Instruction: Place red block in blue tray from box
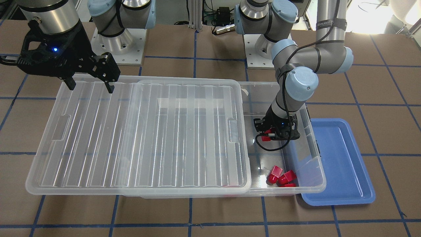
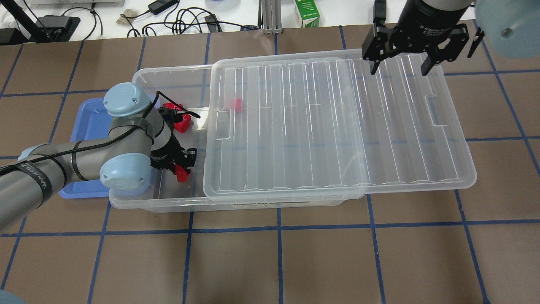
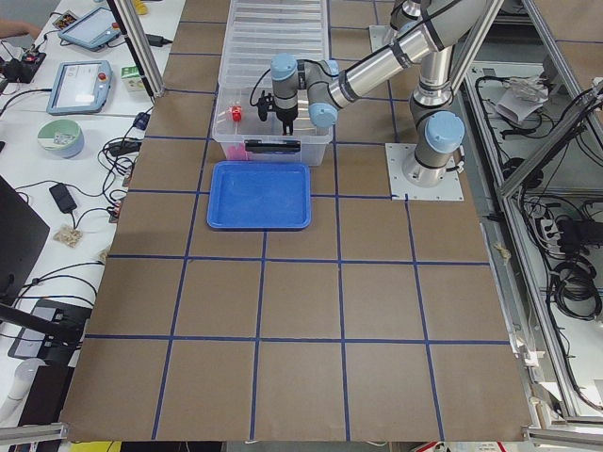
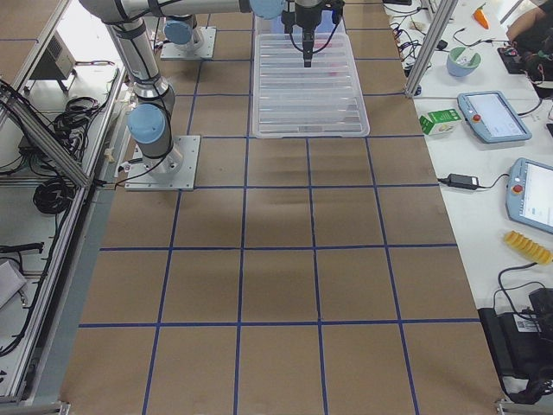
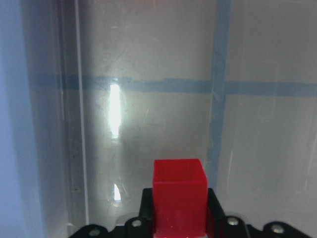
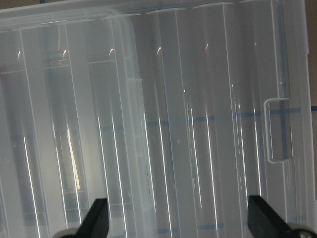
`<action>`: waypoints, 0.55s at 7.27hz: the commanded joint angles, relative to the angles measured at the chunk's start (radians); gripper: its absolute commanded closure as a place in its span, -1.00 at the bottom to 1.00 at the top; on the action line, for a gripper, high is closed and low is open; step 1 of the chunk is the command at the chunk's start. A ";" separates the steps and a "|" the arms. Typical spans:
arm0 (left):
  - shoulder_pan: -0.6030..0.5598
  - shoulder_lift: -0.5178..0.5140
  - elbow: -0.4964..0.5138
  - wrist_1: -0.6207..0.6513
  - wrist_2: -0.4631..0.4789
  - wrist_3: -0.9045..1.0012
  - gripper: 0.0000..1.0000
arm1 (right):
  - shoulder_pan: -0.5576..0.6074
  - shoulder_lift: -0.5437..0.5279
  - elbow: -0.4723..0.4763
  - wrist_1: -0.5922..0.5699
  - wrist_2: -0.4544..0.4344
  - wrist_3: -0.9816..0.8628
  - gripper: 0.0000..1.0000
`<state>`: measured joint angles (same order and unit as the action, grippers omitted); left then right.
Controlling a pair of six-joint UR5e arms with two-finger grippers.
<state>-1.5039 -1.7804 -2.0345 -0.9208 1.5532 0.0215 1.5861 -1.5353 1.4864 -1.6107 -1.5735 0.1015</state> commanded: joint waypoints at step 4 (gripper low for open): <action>0.083 0.125 0.326 -0.469 0.002 0.126 1.00 | -0.017 0.001 0.000 0.000 0.004 -0.006 -1.00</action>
<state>-1.4767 -1.6660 -1.7591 -1.3356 1.5537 0.0552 1.5824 -1.5348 1.4864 -1.6107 -1.5724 0.1001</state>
